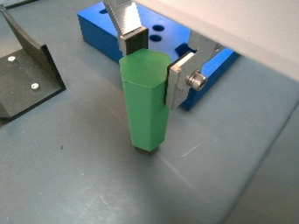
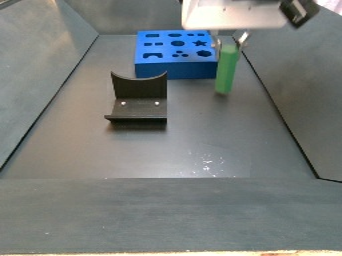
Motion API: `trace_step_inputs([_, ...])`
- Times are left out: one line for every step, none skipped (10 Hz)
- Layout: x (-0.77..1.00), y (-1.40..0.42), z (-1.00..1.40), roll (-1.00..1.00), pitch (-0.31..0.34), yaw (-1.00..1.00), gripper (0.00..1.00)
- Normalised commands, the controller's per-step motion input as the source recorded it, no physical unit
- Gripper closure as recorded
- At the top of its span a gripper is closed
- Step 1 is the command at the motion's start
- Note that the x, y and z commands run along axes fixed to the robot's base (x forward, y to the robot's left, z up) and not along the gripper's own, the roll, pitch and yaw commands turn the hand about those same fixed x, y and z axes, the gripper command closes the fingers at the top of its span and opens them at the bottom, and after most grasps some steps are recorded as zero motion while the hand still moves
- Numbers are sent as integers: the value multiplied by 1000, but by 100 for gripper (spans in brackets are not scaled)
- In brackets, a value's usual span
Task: Pick up the hexagon object. Move to above the board. Insert the hexagon object.
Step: Move to above the board.
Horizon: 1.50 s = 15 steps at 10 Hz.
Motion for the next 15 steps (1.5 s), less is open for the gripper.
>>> trace_step_inputs([-127, -159, 1000, -31, 240, 184, 100])
trace_step_inputs([-119, -153, 1000, -36, 175, 116, 100])
trace_step_inputs([-113, -149, 1000, -42, 132, 77, 100])
trace_step_inputs([-103, -141, 1000, -46, 96, 46, 100])
trace_step_inputs([-96, -134, 1000, -49, 79, 33, 100])
trace_step_inputs([-87, -128, 1000, -48, 69, 30, 100])
trace_step_inputs([-83, -125, 1000, -46, 68, 28, 100])
trace_step_inputs([-72, -118, 1000, -37, 69, 26, 100])
trace_step_inputs([-64, -112, 1000, -34, 70, 28, 100])
trace_step_inputs([-56, -106, 1000, -37, 74, 30, 100])
trace_step_inputs([-47, -103, 1000, -42, 76, 32, 100])
trace_step_inputs([-38, -101, 1000, -40, 75, 32, 100])
trace_step_inputs([-33, -95, 1000, -33, 79, 33, 100])
trace_step_inputs([-23, -92, 1000, -27, 77, 33, 100])
trace_step_inputs([-15, -85, 962, -23, 76, 34, 100])
